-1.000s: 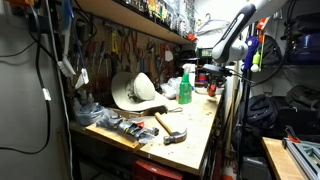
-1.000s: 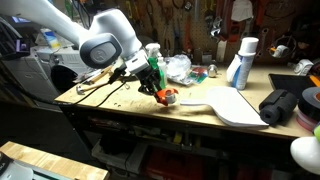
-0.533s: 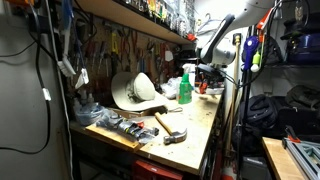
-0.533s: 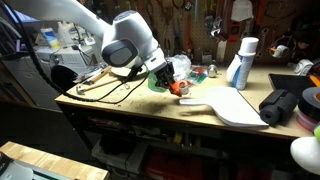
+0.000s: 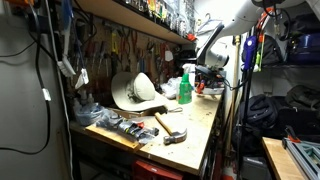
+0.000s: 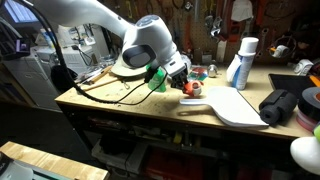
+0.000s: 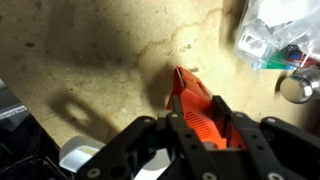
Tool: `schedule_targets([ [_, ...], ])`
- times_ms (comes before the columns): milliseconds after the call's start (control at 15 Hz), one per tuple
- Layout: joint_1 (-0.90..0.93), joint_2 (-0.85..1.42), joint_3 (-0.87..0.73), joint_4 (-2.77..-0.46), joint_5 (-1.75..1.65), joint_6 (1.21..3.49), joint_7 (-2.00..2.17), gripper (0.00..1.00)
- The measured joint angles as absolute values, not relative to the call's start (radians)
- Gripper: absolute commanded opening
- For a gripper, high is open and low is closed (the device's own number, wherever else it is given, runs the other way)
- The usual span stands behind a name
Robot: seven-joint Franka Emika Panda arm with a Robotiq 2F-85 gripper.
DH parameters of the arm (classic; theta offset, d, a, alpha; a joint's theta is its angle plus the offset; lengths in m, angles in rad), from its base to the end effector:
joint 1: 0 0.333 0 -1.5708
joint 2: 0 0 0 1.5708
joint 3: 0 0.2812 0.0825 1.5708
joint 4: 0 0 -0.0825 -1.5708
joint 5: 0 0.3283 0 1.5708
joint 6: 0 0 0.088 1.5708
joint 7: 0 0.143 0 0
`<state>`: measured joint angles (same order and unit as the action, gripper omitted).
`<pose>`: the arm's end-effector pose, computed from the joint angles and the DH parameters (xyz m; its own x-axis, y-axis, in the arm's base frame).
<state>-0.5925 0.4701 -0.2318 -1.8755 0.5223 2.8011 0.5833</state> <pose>0.4249 -0.4689 0.2915 -0.2765 -0.9418 0.1911 -0.8786 0.1672 -0.4473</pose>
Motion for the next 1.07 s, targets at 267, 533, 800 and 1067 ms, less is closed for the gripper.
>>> schedule_targets([
  [267, -0.597, 0.527, -0.232, -1.806, 0.541, 2.782, 0.561, 0.16],
  [533, -0.598, 0.559, -0.232, -1.771, 0.542, 2.778, 0.557, 0.66],
  [800, -0.597, 0.564, -0.231, -1.755, 0.546, 2.772, 0.543, 0.98],
  [1067, -0.597, 0.518, -0.234, -1.769, 0.561, 2.771, 0.491, 1.0],
])
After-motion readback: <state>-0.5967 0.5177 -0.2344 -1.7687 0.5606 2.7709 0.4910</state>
